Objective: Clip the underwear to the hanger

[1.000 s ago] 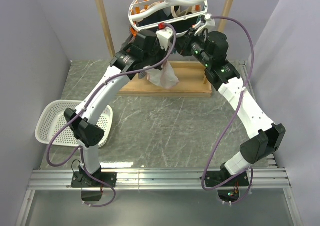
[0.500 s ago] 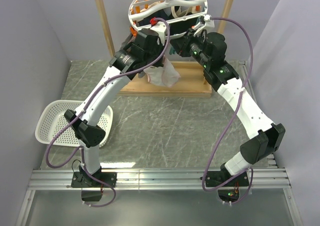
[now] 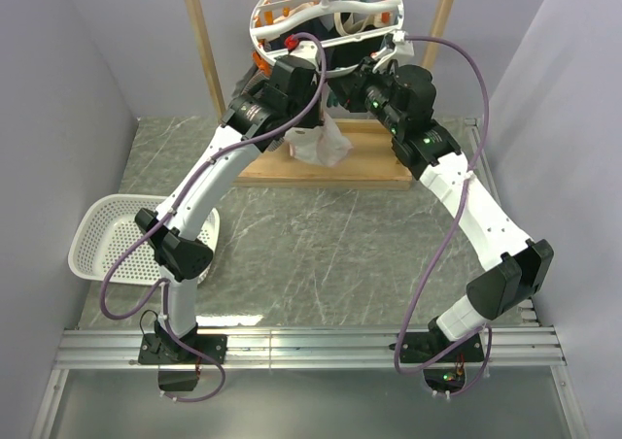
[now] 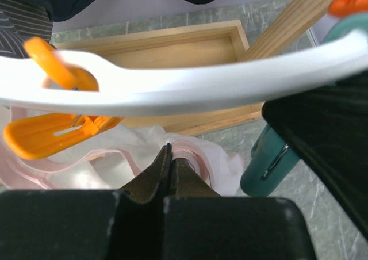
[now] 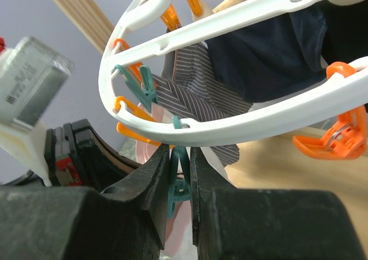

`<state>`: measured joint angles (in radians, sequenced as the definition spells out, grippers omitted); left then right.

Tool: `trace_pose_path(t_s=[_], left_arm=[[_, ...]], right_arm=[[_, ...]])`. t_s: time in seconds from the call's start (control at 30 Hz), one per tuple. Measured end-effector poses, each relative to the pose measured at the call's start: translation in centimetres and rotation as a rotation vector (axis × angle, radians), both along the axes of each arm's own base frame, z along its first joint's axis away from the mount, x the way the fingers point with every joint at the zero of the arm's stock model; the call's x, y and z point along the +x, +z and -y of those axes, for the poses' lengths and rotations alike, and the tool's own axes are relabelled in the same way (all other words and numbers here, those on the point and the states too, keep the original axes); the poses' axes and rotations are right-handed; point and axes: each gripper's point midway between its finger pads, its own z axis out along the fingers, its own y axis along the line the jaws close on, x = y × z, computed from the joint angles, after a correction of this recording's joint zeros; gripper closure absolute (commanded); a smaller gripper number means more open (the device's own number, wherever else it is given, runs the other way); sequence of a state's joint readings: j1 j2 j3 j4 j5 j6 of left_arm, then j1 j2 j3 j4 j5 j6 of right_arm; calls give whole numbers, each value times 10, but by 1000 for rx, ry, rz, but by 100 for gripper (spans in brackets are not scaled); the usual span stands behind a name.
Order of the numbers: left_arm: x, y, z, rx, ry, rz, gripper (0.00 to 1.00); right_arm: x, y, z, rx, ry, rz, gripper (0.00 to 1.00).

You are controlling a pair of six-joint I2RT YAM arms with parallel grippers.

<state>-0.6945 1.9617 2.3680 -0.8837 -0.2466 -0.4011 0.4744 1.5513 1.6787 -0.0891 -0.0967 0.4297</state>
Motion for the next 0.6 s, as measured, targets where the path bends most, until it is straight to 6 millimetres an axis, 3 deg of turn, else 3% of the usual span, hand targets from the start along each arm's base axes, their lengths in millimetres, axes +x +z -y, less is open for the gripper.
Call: trace_pose_path(t_s=[0.3,0.6], left_arm=[[1,3,2,-55,33,-14,100],[1,4,3,-81,47,-21,100]], right_arm=[[1,-14,-4,-12,-26,-7,100],[-3,-7,-5,-4,-41,8,100]])
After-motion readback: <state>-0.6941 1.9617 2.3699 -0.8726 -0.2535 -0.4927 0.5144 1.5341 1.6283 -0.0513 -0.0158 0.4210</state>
